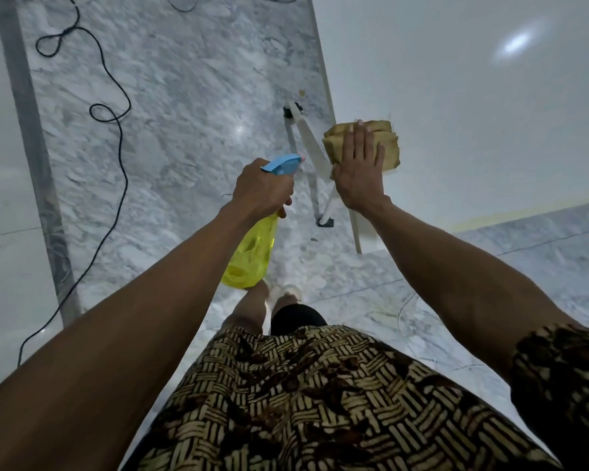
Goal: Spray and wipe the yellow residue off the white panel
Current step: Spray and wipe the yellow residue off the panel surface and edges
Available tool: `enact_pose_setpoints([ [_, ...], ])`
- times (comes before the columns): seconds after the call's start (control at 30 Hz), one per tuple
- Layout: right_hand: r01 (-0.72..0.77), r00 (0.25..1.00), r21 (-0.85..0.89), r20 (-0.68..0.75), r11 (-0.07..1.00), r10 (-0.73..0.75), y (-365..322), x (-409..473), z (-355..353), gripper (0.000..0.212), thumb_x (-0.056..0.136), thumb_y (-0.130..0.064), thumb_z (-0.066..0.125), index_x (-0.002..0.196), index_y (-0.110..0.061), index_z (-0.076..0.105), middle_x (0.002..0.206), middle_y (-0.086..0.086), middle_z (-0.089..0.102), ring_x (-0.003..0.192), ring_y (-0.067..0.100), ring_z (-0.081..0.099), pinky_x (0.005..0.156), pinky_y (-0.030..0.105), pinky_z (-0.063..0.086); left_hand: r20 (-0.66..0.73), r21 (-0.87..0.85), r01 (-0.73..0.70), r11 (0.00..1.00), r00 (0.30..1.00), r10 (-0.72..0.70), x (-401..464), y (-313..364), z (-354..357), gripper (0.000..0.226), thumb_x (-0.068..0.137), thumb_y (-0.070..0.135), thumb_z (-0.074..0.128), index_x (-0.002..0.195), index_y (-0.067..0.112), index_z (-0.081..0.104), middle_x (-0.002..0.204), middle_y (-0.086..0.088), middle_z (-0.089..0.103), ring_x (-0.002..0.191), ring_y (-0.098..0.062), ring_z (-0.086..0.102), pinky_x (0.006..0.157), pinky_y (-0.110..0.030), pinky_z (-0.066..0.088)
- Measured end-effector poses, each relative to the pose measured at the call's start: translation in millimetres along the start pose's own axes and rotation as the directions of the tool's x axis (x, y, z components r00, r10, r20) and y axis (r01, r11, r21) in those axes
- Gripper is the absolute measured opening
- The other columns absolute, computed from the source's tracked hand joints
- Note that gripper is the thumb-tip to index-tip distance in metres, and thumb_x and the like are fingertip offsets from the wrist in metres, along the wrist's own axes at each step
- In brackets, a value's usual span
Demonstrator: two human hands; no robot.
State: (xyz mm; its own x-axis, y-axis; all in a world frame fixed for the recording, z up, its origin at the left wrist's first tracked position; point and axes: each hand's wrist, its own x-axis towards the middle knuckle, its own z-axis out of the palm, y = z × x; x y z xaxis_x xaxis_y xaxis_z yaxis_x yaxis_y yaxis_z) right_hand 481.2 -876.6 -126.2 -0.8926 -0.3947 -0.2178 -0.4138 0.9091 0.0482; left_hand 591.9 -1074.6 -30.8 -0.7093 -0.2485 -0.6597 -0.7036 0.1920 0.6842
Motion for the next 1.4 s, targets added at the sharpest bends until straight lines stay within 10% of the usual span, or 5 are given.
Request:
enact_pose_setpoints([
  [0.77, 0.194, 0.981, -0.017, 0.014, 0.981, -0.194, 40.3, -186.9, 41.5, 0.071, 0.095, -0.023, 0.044, 0.156, -0.001, 0.016, 0.164, 0.02, 0.015, 0.15, 0.039, 0.016, 0.116, 0.06, 0.021, -0.011, -0.021, 0.009, 1.0, 1.0, -0.009, -114.3, -26.3, 96.4, 0.033, 0.099, 0.032, 0.064, 0.102, 0.001, 0.076, 0.081, -0.015, 0.079, 0.052, -0.024, 0.071, 0.066, -0.037, 0.062],
  [1.0, 0.103, 0.969, 0.328, 0.181, 0.939, -0.169, 48.1, -188.5, 7.0, 0.061, 0.104, -0.02, 0.032, 0.155, 0.005, 0.009, 0.163, 0.024, 0.009, 0.151, 0.036, 0.012, 0.122, 0.048, 0.016, 0.036, 0.048, -0.018, 0.999, 0.999, 0.017, -119.1, -13.3, 82.8, 0.044, 0.082, 0.036, 0.06, 0.115, 0.011, 0.075, 0.087, -0.011, 0.08, 0.062, -0.027, 0.077, 0.077, -0.045, 0.067],
  [1.13, -0.262, 0.956, 0.742, 0.288, 0.617, 0.059, 39.2, -186.4, -39.9, 0.045, 0.106, -0.026, 0.031, 0.138, 0.003, 0.044, 0.121, 0.016, 0.055, 0.112, 0.03, 0.051, 0.088, 0.034, 0.047, 0.017, 0.034, -0.05, 0.998, 0.999, 0.05, -124.2, -5.2, 70.8, 0.042, 0.084, 0.04, 0.067, 0.1, 0.002, 0.075, 0.088, -0.013, 0.08, 0.064, -0.027, 0.075, 0.078, -0.047, 0.067],
  [1.23, -0.383, 0.922, 0.843, 0.375, 0.377, 0.099, 36.1, -182.0, -70.6, 0.025, 0.106, -0.022, 0.036, 0.11, -0.009, 0.057, 0.1, 0.008, 0.06, 0.091, 0.024, 0.055, 0.078, 0.035, 0.044, 0.023, 0.042, -0.06, 0.997, 0.998, 0.06, -126.7, 0.3, 55.8, 0.032, 0.087, 0.027, 0.067, 0.102, 0.0, 0.074, 0.089, -0.016, 0.08, 0.058, -0.024, 0.072, 0.069, -0.04, 0.066],
  [1.4, -0.344, 0.915, 0.795, 0.404, -0.5, 0.014, 37.9, -184.1, -115.6, 0.032, 0.103, -0.018, 0.04, 0.12, -0.002, 0.062, 0.106, 0.015, 0.071, 0.095, 0.028, 0.068, 0.078, 0.037, 0.06, -0.001, 0.018, -0.128, 0.992, 0.992, 0.128, -137.8, 25.1, 24.2, 0.034, 0.08, 0.025, 0.069, 0.099, -0.003, 0.075, 0.069, -0.01, 0.077, 0.055, -0.026, 0.072, 0.063, -0.041, 0.066],
])
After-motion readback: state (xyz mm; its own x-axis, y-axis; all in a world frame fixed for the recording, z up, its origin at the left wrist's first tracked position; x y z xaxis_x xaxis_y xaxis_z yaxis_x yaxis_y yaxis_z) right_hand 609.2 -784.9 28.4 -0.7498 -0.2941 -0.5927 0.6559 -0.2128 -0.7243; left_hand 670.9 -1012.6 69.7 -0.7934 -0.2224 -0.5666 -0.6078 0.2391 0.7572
